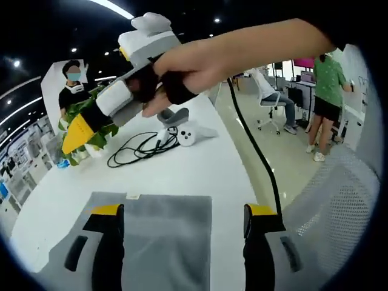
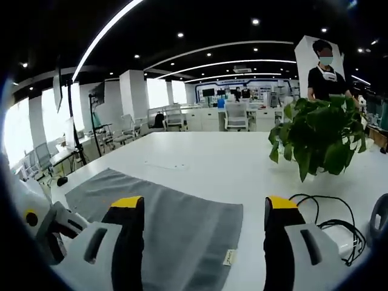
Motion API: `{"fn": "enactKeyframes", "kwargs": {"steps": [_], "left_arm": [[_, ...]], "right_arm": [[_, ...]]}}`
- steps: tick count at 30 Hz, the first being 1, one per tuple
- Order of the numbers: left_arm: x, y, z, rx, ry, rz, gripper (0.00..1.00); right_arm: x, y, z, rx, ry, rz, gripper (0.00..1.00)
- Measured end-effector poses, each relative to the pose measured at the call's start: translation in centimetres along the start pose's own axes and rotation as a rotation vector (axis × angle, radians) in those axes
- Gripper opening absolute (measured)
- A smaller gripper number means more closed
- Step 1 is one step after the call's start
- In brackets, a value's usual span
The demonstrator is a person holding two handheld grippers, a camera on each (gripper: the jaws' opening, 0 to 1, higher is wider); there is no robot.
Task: Fold the towel on the table until its edges align and the towel forms a compact rectangular stack.
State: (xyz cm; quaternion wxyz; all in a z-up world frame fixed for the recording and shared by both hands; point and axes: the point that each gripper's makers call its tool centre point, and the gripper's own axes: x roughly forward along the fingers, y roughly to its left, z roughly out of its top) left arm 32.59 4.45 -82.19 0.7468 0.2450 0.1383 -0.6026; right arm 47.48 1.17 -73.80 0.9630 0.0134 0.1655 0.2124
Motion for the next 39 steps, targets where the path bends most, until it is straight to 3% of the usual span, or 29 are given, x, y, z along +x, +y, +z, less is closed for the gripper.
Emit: {"fn": "enactKeyframes", "kwargs": {"steps": [5, 7, 9, 13, 20, 24, 39], "left_arm": [[2.4, -1.0, -0.3, -0.017, 0.007, -0.045, 0.76], [3.0, -1.4, -0.6, -0.015, 0.016, -0.067, 0.70], [3.7, -2.8, -0.8, -0.030, 0.011, -0.142, 0.57], [5.0, -3.6, -1.2, -0.021, 0.014, -0.162, 0.54], [6.6, -4.2, -2.1, -0.032, 0.048, -0.190, 0.49], [7.2, -4.0, -3.1, -0.046, 0.079, -0.178, 0.32], [9.0, -4.6, -4.2, -0.056, 0.104, -0.190, 0.24]], "right_arm": [[1.5, -1.1, -1.0, 0.004, 0.015, -0.006, 0.79], [2.2, -1.5, -1.6, 0.001, 0.028, -0.010, 0.78], [2.7, -1.9, -2.1, 0.027, 0.028, -0.015, 0.77], [3.4, -2.8, -2.6, 0.044, 0.010, -0.031, 0.73], [5.1, -4.2, -4.1, 0.051, 0.044, -0.038, 0.71], [6.3, -4.9, -5.0, 0.043, 0.060, -0.041, 0.68], [9.9, -5.8, -6.8, 0.060, 0.106, -0.027, 0.63]]}}
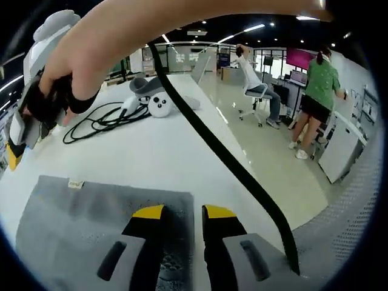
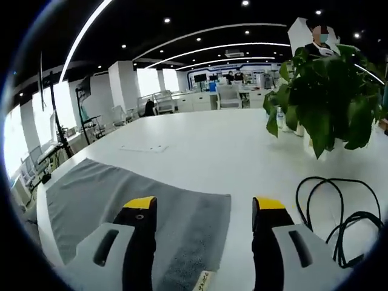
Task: Fold the towel on the table until its edges align and the towel forms a compact rectangular stack.
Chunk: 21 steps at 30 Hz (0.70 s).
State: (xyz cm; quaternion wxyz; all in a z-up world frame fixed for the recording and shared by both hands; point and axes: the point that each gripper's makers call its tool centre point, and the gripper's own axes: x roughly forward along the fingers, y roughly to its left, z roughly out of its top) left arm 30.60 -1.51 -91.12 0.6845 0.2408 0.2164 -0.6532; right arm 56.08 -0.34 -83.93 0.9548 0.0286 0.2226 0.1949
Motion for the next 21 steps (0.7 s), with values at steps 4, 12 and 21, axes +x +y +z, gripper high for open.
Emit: {"fn": "enactKeyframes", "kwargs": {"steps": [4, 12, 21], "left_arm": [[0.4, -0.3, 0.3, -0.002, -0.019, -0.011, 0.23], [0.8, 0.3, 0.6, -0.006, -0.046, -0.003, 0.11], [0.9, 0.3, 0.5, 0.017, -0.041, 0.011, 0.07]], "right_arm": [[0.8, -0.1, 0.0, 0.040, -0.006, -0.011, 0.62], [2.5, 0.4, -0.9, 0.029, 0.026, 0.003, 0.62], [3.2, 0.6, -3.1, 0.011, 0.092, 0.016, 0.60]]}}
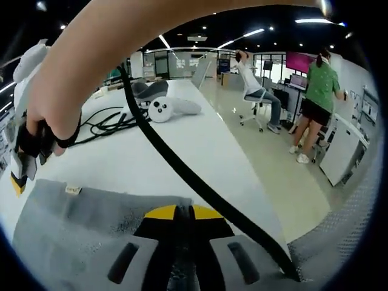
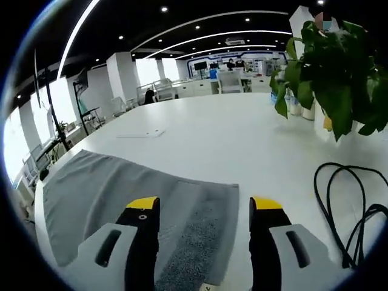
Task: Fold the towel on the table until its edges align and the towel forms a compact rectangular stack.
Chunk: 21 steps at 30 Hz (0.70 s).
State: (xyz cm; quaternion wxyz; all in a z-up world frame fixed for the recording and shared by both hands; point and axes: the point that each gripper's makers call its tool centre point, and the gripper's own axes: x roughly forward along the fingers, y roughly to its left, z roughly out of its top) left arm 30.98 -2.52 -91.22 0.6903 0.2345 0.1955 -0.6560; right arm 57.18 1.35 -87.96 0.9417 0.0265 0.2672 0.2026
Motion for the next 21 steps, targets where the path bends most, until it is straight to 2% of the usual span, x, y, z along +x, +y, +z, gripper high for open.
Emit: {"fn": "enactKeyframes", "kwargs": {"steps": [1, 3, 10, 15, 18, 21], "left_arm": [[0.0, -0.1, 0.0, 0.044, 0.002, 0.009, 0.06], [0.0, -0.1, 0.0, 0.053, 0.007, 0.002, 0.06], [0.0, 0.0, 0.0, 0.023, 0.015, 0.013, 0.05], [-0.1, 0.0, -0.1, 0.045, 0.011, -0.022, 0.05], [0.0, 0.0, 0.0, 0.047, 0.012, -0.022, 0.05], [0.0, 0.0, 0.0, 0.044, 0.015, -0.019, 0.05]], "right_arm": [[0.1, 0.1, -0.1, -0.001, 0.004, 0.000, 0.60], [0.4, 0.2, -0.4, -0.021, 0.020, 0.001, 0.59], [1.4, -0.5, -1.4, -0.054, 0.058, -0.028, 0.56], [2.3, -0.5, -1.2, -0.056, 0.067, -0.033, 0.53], [2.7, -1.0, -0.6, -0.034, 0.048, -0.063, 0.48], [3.0, -1.5, -0.4, -0.049, 0.048, -0.089, 0.40]]}}
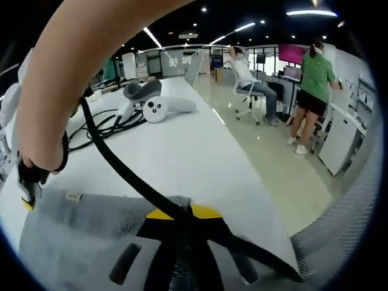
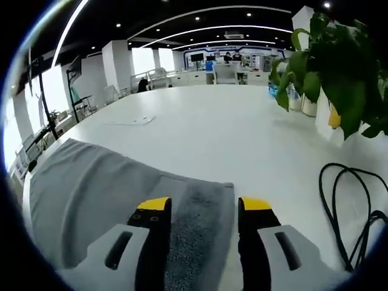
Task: Fold the towel on the table until its edges align and the towel forms a compact rectangular stack.
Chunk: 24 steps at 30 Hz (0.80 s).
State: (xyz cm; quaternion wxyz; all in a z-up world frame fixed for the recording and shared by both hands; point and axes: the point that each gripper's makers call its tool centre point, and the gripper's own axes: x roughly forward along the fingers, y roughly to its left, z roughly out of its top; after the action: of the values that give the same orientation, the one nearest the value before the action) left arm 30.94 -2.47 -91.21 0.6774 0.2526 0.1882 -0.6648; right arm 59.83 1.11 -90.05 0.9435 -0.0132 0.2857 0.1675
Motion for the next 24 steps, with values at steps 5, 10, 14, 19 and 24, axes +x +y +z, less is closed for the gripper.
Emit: {"fn": "enactKeyframes", "kwargs": {"steps": [5, 10, 14, 19, 24], "left_arm": [[0.0, 0.0, 0.0, 0.004, -0.005, -0.012, 0.05], [0.0, 0.0, 0.0, 0.009, -0.009, -0.016, 0.05], [0.0, -0.1, 0.0, 0.015, -0.011, -0.016, 0.05], [0.0, -0.1, 0.1, 0.068, 0.001, -0.006, 0.05], [0.0, -0.2, 0.1, 0.063, -0.003, -0.005, 0.05]], "right_arm": [[0.4, -0.7, -0.3, 0.028, 0.008, -0.031, 0.35], [0.6, -1.0, -0.6, 0.020, 0.007, -0.037, 0.25], [0.7, -1.4, -0.7, 0.005, 0.000, -0.049, 0.15], [0.7, -0.3, -0.8, -0.137, 0.037, -0.019, 0.02], [0.5, -0.4, -0.8, -0.086, 0.036, -0.029, 0.01]]}}
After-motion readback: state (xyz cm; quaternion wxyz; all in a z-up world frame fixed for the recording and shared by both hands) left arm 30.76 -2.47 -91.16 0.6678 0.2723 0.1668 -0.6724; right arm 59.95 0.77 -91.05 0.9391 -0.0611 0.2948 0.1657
